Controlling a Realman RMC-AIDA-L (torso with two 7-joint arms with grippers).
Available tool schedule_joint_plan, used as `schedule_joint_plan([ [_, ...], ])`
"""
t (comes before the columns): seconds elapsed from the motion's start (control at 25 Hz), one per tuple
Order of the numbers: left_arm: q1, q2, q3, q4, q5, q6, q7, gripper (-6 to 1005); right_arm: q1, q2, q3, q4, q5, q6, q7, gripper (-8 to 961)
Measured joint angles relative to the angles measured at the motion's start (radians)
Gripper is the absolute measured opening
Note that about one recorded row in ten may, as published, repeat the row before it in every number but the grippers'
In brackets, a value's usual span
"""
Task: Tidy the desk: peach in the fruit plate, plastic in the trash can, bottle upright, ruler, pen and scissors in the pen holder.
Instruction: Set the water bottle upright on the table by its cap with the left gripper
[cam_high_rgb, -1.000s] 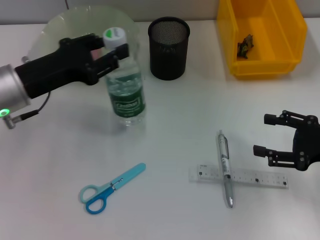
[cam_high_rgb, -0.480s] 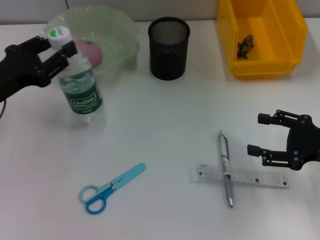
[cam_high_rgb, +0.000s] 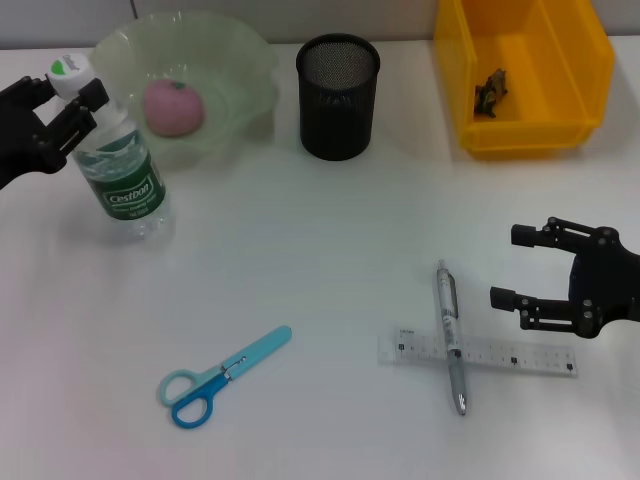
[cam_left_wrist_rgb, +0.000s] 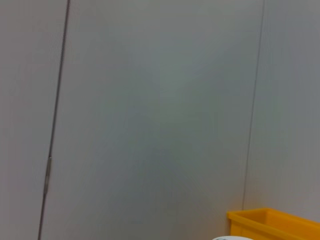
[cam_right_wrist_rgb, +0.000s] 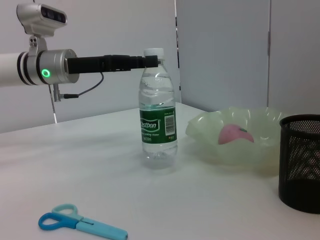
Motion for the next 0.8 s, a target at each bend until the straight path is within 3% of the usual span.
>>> schedule_joint_plan([
  [0.8,-0.058,-0.004,-0.027,-0.098,-0.005,-0.076,0.115,492,-0.009,0.000,0.000,0.008,0.000,-0.014,-0.004,825],
])
